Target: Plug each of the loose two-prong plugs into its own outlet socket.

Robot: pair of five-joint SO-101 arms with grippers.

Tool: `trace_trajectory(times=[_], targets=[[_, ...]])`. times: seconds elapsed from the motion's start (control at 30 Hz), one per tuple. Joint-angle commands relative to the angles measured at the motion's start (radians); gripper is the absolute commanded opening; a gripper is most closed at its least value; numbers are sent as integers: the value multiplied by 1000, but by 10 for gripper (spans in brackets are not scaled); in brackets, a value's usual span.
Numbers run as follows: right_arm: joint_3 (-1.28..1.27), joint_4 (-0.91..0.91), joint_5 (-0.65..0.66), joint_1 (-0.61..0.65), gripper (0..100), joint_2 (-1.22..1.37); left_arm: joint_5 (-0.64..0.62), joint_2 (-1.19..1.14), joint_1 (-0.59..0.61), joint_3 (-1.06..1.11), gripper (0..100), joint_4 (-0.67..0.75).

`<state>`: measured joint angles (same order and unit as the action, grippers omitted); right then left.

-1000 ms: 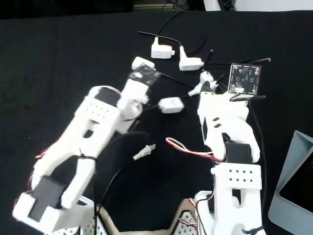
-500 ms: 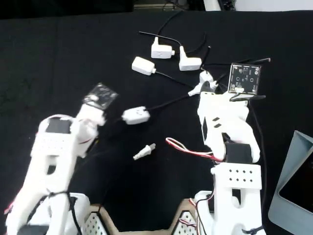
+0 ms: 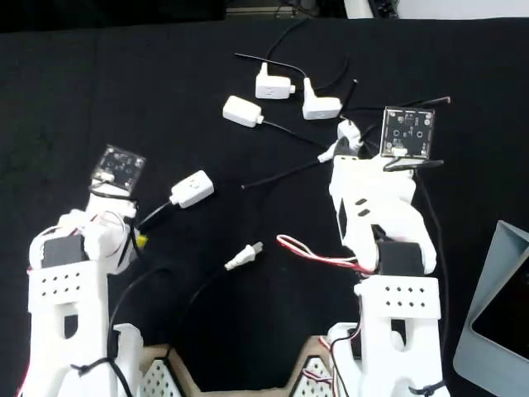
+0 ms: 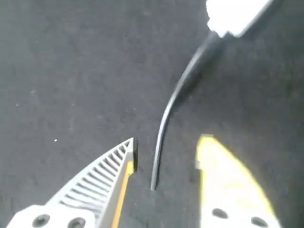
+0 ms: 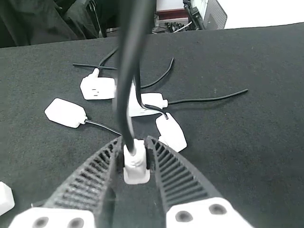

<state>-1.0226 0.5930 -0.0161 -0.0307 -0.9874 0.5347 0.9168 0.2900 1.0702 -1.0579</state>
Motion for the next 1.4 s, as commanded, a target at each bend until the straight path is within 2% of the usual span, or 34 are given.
trace_trajectory(times=[0.0,0.2,0.33,0.53,0.77,1.13,1.37], targets=[[59,0,-8,12,12,-15,-48,55,-58,-16,291,61],[59,2,-8,12,12,-15,-55,31,-252,-16,245,133],[59,3,-8,12,12,-15,-100,-71,-329,-22,244,239],[58,3,-8,12,12,-15,-110,-299,-398,-143,245,292],[58,3,-8,12,12,-15,-110,-574,-407,-282,246,402],[58,3,-6,12,12,-15,-110,-881,-401,-394,246,548],[58,3,-6,12,12,-15,-112,-953,-398,-466,225,502]])
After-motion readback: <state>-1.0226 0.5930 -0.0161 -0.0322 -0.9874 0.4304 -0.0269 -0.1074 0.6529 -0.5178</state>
